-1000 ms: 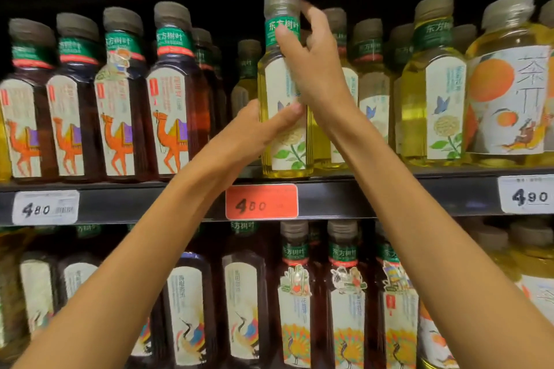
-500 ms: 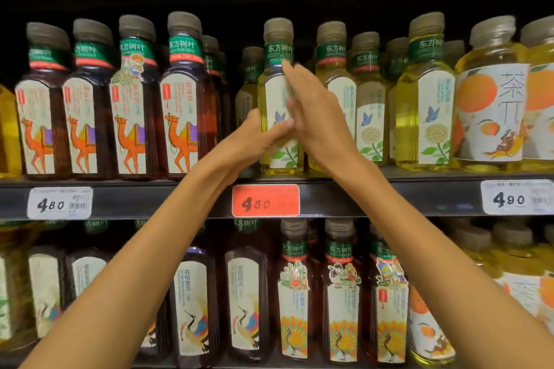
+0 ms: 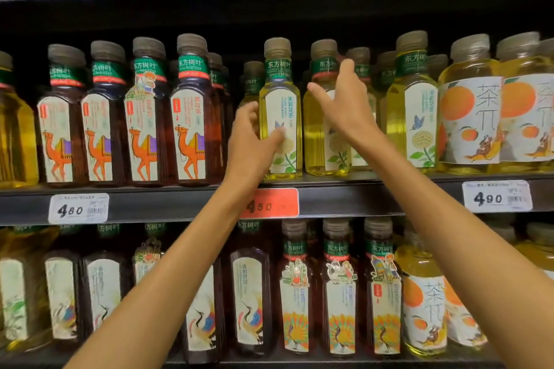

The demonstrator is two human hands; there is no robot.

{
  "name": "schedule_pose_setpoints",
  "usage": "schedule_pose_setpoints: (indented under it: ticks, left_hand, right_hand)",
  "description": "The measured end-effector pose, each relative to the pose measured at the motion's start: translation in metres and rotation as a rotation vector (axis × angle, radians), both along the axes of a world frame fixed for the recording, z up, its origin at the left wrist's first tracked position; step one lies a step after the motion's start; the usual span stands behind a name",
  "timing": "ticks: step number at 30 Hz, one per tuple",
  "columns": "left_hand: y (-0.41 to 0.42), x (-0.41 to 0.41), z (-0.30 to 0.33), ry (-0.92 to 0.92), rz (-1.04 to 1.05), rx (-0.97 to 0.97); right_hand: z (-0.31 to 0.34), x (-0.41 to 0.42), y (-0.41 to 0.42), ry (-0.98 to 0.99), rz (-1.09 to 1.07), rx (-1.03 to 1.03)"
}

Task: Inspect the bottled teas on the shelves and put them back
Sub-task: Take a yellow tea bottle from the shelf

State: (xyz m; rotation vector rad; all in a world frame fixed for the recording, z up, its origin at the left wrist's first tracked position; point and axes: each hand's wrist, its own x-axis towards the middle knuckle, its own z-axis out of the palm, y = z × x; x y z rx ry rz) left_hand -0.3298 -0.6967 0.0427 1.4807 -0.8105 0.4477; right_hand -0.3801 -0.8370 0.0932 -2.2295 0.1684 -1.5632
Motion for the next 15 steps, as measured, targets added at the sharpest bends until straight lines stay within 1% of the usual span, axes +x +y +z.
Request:
schedule_pose_setpoints:
  ticks: [2,4,7,8,10,12,15]
  left_hand:
    - [0.003,-0.012,-0.007,-0.141,0.047,-0.216]
    - [0.006,-0.021,-0.012,-0.230,0.041,-0.269]
    - [0.000,-0.033,-0.017,-0.210,-0.052,-0.199]
    - [-0.003,-0.038,-0.020,-0.192,-0.077,-0.158]
    - [-0.011,-0.045,-0.028,-0.178,-0.097,-0.043]
    - [-0.017,-0.050,-0.034,-0.207,-0.055,0.074]
    - [-0.021,-0.058,-0.039,-0.313,0.032,0.141]
  right_hand:
    - [0.003,-0.006,-0.004,-0.033,-0.017,0.022]
    - [0.006,-0.013,-0.005,-0.065,-0.021,0.037]
    - [0.002,-0.022,-0.001,-0.125,0.014,0.025]
    - [-0.002,-0.026,0.001,-0.140,0.068,0.040]
    - [-0.011,-0.033,0.005,-0.161,0.248,0.109]
    - [-0.020,-0.042,0.011,-0.216,0.375,0.098]
    - [-0.029,-0.057,0.024,-0.321,0.428,0.020]
